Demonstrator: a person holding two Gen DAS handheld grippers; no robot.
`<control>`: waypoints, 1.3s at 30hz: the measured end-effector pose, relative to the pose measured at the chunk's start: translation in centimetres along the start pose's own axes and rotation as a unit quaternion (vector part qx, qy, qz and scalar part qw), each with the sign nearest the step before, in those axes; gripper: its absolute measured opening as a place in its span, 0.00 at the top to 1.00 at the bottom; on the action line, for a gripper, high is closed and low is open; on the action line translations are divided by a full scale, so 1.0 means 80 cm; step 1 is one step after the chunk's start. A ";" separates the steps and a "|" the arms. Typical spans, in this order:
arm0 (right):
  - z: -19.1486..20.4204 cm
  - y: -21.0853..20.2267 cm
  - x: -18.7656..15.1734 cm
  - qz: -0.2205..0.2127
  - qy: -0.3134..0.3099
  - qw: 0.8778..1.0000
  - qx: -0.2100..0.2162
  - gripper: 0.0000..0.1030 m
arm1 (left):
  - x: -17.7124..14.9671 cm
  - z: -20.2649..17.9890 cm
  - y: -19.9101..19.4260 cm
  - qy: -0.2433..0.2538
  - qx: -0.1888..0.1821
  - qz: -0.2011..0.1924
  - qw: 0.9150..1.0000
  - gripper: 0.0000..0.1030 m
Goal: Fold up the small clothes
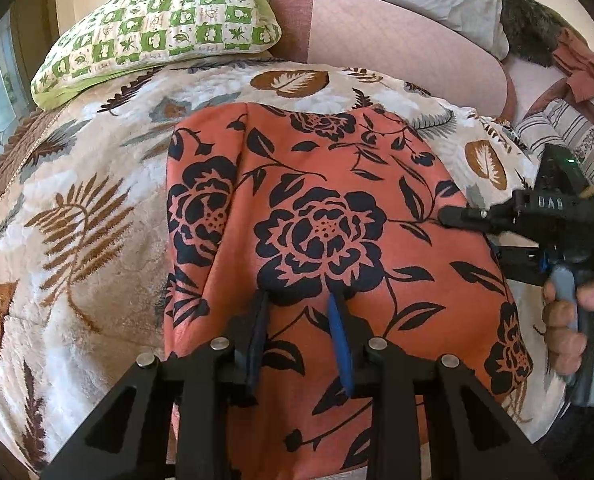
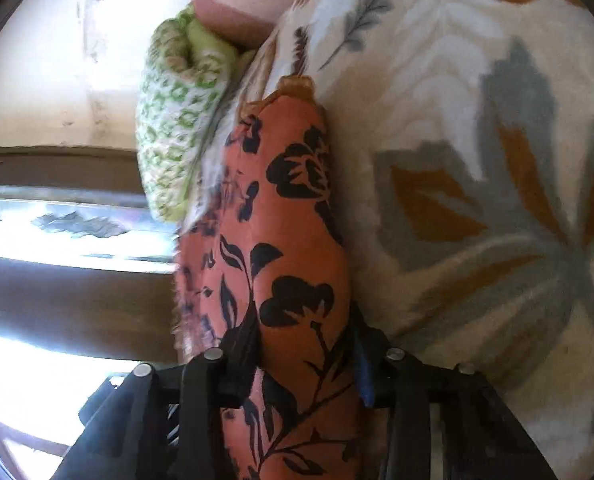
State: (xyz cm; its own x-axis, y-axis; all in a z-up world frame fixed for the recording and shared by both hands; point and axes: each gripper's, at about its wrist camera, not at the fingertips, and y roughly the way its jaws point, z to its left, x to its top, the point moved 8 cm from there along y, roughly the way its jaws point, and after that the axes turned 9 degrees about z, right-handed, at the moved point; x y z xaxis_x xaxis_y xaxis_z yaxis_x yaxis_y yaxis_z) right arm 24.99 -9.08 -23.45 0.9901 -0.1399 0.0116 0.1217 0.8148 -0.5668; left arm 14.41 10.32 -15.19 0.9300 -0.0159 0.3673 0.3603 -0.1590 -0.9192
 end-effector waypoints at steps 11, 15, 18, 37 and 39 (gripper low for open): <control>0.026 -0.027 0.016 -0.030 -0.003 1.000 0.001 0.25 | 0.000 0.003 -0.003 0.000 -0.007 0.001 1.000 0.70; 0.020 -0.009 0.046 -0.018 0.030 0.999 0.020 0.24 | 0.001 0.004 -0.003 -0.004 -0.007 0.003 1.000 0.70; 0.005 0.012 0.040 0.009 0.012 0.999 -0.028 0.63 | 0.000 0.003 -0.003 0.000 -0.005 0.003 1.000 0.70; 0.155 -0.022 -0.089 0.022 -0.205 0.976 -0.065 0.30 | -0.031 0.154 -0.083 -0.240 -0.175 -0.049 0.954 0.39; 0.115 0.004 -0.096 0.055 -0.175 0.979 -0.093 0.30 | -0.032 0.165 -0.073 -0.267 -0.206 -0.035 0.941 0.39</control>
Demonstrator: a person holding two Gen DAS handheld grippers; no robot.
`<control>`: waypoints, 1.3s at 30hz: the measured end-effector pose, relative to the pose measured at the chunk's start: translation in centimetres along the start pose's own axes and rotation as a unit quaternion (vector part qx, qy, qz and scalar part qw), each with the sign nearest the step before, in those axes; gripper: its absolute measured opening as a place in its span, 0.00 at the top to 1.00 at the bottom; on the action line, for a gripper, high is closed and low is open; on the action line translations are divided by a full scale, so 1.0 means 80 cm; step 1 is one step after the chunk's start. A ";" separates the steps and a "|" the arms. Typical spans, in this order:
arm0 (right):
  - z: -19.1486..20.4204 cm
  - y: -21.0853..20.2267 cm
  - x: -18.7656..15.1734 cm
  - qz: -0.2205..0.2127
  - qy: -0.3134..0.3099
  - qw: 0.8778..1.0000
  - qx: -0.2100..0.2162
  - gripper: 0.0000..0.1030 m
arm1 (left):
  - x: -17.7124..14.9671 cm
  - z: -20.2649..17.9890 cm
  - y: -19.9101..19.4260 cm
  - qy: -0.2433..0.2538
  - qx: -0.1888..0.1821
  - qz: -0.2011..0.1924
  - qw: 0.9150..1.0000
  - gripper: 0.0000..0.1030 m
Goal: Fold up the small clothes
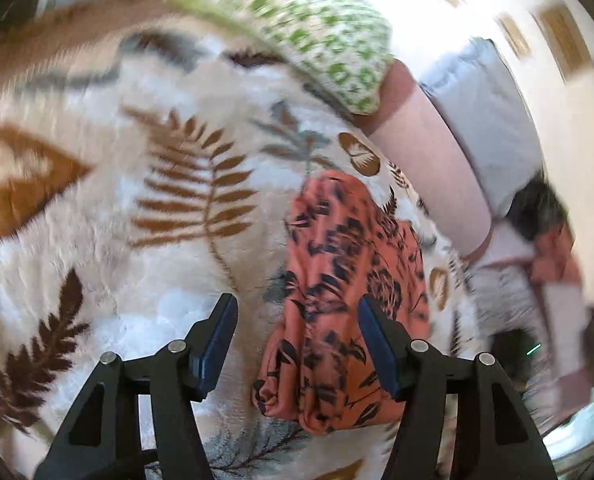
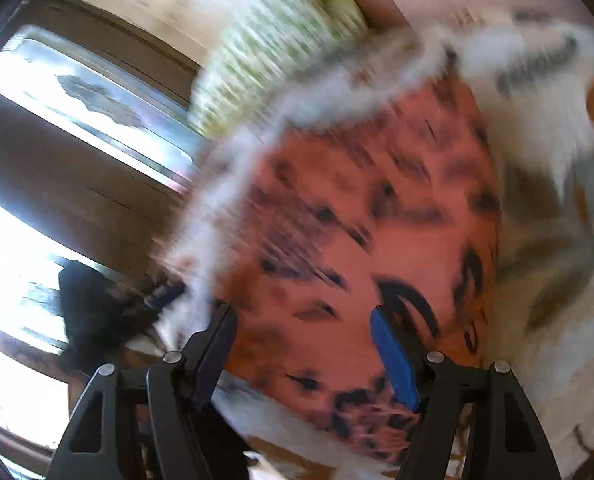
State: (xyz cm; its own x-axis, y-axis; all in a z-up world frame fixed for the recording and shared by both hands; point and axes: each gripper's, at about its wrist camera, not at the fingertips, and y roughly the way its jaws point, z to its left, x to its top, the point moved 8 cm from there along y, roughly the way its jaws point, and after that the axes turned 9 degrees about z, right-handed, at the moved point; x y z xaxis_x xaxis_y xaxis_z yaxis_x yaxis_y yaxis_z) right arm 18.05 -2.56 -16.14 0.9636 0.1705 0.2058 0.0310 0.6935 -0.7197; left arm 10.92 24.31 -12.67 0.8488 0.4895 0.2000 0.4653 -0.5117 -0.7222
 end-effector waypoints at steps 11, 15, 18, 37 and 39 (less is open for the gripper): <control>0.000 -0.001 0.003 -0.006 -0.001 1.000 0.029 0.30 | 0.006 -0.025 0.097 0.042 0.016 0.113 0.993 0.46; -0.003 0.002 0.005 0.003 -0.008 1.000 0.028 0.30 | 0.003 -0.027 0.098 0.043 0.000 0.120 0.992 0.78; -0.004 -0.002 0.003 0.002 -0.010 1.000 0.025 0.30 | 0.002 -0.038 0.093 0.066 0.004 0.106 0.992 0.77; -0.002 -0.002 0.002 0.011 -0.015 0.999 0.039 0.30 | 0.054 -0.046 0.125 0.054 -0.013 0.102 0.993 0.72; -0.003 -0.003 0.003 0.011 -0.011 0.999 0.040 0.30 | 0.052 -0.047 0.104 0.044 -0.021 0.081 0.996 0.64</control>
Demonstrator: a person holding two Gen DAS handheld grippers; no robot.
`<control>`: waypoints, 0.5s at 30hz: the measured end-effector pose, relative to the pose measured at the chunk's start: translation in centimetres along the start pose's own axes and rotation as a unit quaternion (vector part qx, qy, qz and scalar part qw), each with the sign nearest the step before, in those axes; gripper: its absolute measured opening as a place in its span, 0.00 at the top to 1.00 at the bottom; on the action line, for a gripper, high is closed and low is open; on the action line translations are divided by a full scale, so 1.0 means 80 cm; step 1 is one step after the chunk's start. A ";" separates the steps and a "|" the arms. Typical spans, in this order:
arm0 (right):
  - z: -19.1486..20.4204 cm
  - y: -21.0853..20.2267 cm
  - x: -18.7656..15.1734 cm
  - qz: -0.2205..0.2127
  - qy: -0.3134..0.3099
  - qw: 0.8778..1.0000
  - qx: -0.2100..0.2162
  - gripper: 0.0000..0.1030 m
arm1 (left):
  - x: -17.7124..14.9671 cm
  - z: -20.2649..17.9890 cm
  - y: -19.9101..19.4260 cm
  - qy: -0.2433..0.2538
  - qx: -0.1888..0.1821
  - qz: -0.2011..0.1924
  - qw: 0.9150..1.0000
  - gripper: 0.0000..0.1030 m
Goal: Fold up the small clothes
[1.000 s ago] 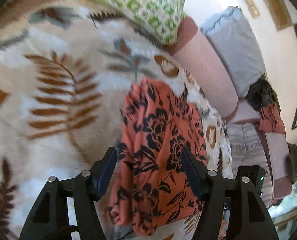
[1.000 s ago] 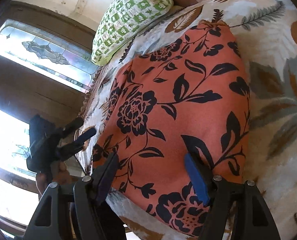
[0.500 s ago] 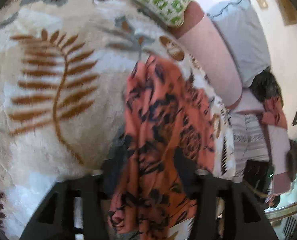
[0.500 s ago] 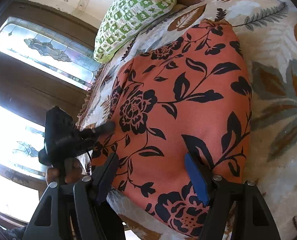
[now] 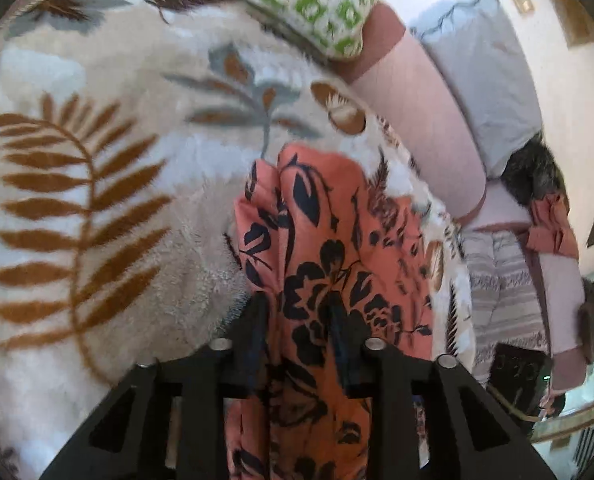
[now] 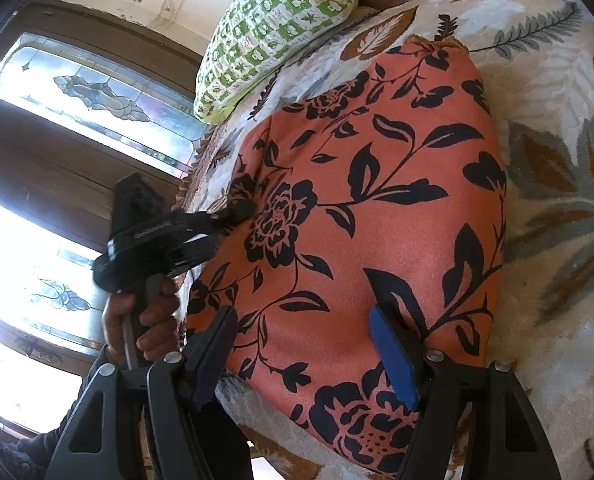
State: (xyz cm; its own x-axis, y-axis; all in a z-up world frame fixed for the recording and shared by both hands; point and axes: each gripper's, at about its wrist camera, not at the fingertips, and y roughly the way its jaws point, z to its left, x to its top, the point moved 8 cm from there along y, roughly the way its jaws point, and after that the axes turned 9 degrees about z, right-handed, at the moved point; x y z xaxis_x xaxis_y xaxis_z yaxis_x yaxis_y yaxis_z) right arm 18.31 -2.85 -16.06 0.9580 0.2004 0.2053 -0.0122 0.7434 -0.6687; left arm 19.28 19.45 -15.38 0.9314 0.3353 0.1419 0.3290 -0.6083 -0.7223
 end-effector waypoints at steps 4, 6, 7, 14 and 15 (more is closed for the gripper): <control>-0.002 -0.004 -0.001 -0.004 0.010 1.000 0.008 0.30 | -0.025 -0.008 -0.037 0.003 -0.012 -0.019 1.000 0.32; -0.002 -0.005 -0.001 -0.003 0.011 1.000 0.008 0.30 | -0.040 -0.013 -0.040 0.020 -0.010 -0.015 1.000 0.32; -0.002 -0.004 -0.001 -0.003 0.011 1.000 0.006 0.30 | -0.047 -0.018 -0.036 0.027 -0.011 -0.007 1.000 0.32; 0.000 -0.004 -0.002 0.001 0.015 1.000 0.002 0.30 | -0.076 -0.006 0.013 0.029 0.032 0.069 0.997 0.88; 0.000 -0.004 -0.001 0.002 0.015 1.000 0.000 0.30 | -0.075 -0.010 0.006 0.028 0.033 0.063 0.997 0.87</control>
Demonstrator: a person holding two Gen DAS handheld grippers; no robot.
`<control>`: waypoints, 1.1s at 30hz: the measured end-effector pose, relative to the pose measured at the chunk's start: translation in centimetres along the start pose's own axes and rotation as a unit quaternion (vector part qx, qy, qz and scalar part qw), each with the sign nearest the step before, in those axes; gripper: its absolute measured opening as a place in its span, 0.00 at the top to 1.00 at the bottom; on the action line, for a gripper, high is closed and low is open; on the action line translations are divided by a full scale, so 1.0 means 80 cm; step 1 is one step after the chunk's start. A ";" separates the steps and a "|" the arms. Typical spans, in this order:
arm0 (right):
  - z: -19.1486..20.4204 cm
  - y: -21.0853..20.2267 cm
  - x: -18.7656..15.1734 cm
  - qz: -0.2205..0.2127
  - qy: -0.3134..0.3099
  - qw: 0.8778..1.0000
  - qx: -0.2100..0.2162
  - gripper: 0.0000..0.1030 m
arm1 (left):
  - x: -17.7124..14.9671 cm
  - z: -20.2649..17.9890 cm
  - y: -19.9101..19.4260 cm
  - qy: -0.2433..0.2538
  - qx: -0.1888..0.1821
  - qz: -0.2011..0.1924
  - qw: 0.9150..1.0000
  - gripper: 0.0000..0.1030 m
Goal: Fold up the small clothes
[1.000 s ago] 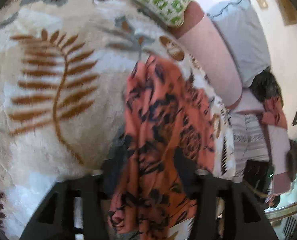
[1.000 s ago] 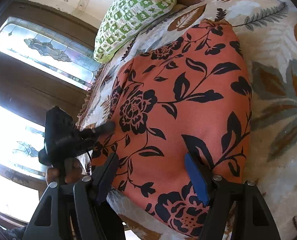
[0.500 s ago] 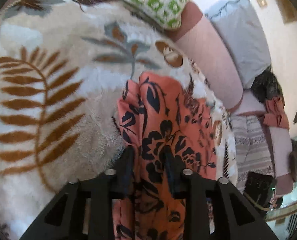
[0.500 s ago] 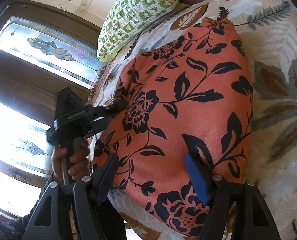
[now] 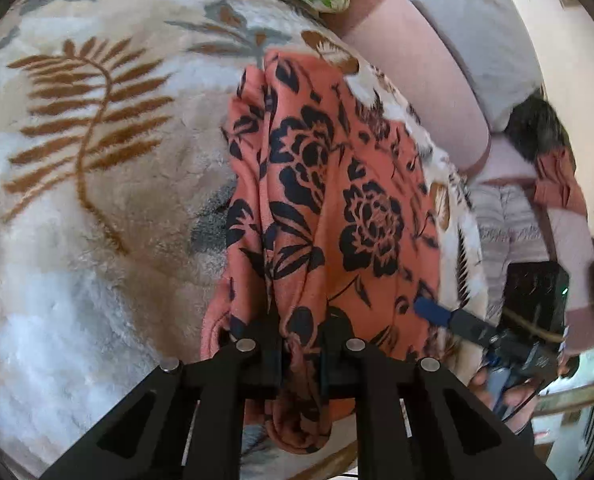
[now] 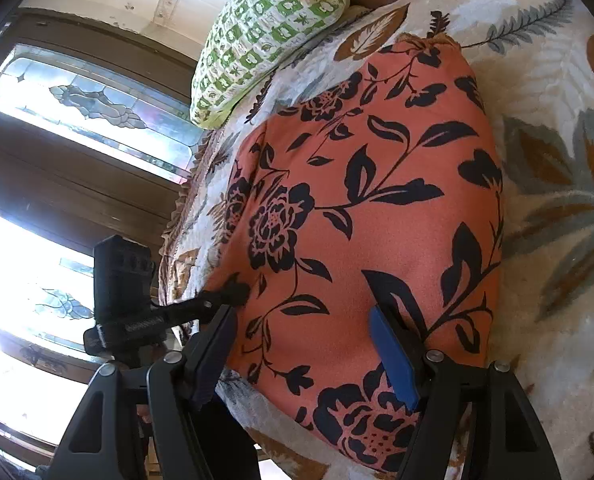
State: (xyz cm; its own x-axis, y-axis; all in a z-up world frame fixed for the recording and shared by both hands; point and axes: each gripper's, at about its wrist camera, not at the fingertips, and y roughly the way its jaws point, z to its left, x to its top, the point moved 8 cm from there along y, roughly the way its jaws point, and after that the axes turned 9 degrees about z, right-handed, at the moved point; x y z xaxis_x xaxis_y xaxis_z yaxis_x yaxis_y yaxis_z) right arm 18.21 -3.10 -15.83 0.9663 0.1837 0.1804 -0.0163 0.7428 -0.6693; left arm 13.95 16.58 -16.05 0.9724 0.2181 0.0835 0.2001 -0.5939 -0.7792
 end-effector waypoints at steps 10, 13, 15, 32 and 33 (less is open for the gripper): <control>0.002 -0.060 -0.008 -0.066 0.026 0.997 0.012 0.23 | -0.012 -0.007 -0.071 0.028 0.028 -0.095 0.995 0.25; -0.028 -0.087 -0.010 -0.093 0.058 0.994 0.004 0.23 | -0.004 0.001 -0.060 0.020 0.040 -0.088 0.995 0.25; -0.058 -0.099 -0.009 -0.103 0.098 0.990 0.008 0.23 | -0.001 -0.002 -0.049 0.021 0.047 -0.086 0.995 0.25; -0.080 -0.057 0.018 -0.063 0.124 0.990 -0.003 0.23 | 0.018 -0.028 -0.041 0.093 0.222 -0.129 0.962 0.25; -0.080 -0.056 0.020 -0.062 0.124 0.990 -0.003 0.23 | 0.018 -0.029 -0.041 0.093 0.223 -0.128 0.962 0.25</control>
State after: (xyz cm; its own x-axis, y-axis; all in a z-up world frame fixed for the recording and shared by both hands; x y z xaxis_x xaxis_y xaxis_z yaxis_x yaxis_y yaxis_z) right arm 21.44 -10.27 -17.16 0.9941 -0.0727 0.0803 0.1077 0.7459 -0.6573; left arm 14.96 17.04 -11.96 0.9110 0.1458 0.3858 0.4049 -0.1382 -0.9039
